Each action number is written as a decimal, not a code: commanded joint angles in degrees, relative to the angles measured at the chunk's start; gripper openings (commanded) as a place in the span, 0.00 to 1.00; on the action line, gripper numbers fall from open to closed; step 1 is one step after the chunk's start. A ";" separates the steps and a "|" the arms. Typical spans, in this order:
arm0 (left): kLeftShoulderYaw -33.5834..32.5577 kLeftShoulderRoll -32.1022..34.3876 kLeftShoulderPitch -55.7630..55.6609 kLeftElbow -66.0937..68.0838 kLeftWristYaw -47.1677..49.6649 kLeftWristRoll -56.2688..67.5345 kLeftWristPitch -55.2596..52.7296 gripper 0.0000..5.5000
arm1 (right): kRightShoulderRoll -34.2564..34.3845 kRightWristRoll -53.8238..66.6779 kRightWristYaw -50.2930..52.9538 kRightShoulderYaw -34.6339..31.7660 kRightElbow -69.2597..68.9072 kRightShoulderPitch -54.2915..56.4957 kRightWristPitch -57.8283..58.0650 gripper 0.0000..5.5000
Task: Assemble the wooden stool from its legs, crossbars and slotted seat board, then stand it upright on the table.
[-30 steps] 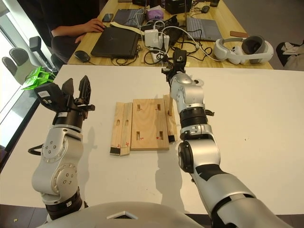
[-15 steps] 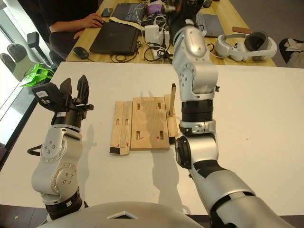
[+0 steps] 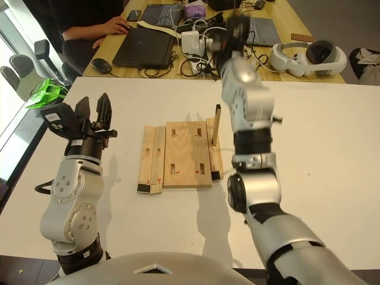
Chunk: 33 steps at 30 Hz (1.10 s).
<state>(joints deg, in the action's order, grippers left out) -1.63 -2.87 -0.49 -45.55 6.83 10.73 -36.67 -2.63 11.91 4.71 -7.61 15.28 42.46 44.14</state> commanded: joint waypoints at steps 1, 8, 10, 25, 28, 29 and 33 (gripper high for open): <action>-0.13 -0.15 0.64 -0.30 0.51 -0.32 -0.25 0.43 | 1.86 0.90 1.45 4.90 -15.59 -19.14 21.10 0.28; 0.24 -0.25 0.12 0.17 0.58 -0.41 0.05 0.43 | 3.59 -0.76 0.74 7.95 -26.98 -17.72 10.99 0.28; 0.00 -0.10 0.03 0.15 0.48 -0.30 0.00 0.43 | 3.73 -0.77 -0.17 7.45 -28.91 -15.61 5.60 0.28; -0.06 -0.77 2.61 -2.25 1.97 -1.23 0.28 0.43 | -13.17 -0.08 -3.25 -5.90 -33.79 -17.83 20.15 0.28; -0.05 -0.60 2.63 -2.69 1.89 -1.25 -0.15 0.43 | -8.13 3.86 -4.07 -1.16 -53.02 -29.64 37.33 0.28; -0.04 -0.58 2.80 -2.84 1.93 -1.31 -0.21 0.43 | -6.54 4.94 -4.72 -0.08 -56.49 -31.14 40.93 0.28; 0.58 -0.73 2.23 -2.52 2.02 -1.50 -0.37 0.43 | 1.36 14.15 -12.12 2.68 -61.79 -28.97 48.09 0.28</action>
<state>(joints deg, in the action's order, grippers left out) -1.50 -3.35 1.94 -48.15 8.61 9.50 -36.48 -4.41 21.27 -3.62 -6.71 -43.83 11.19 90.02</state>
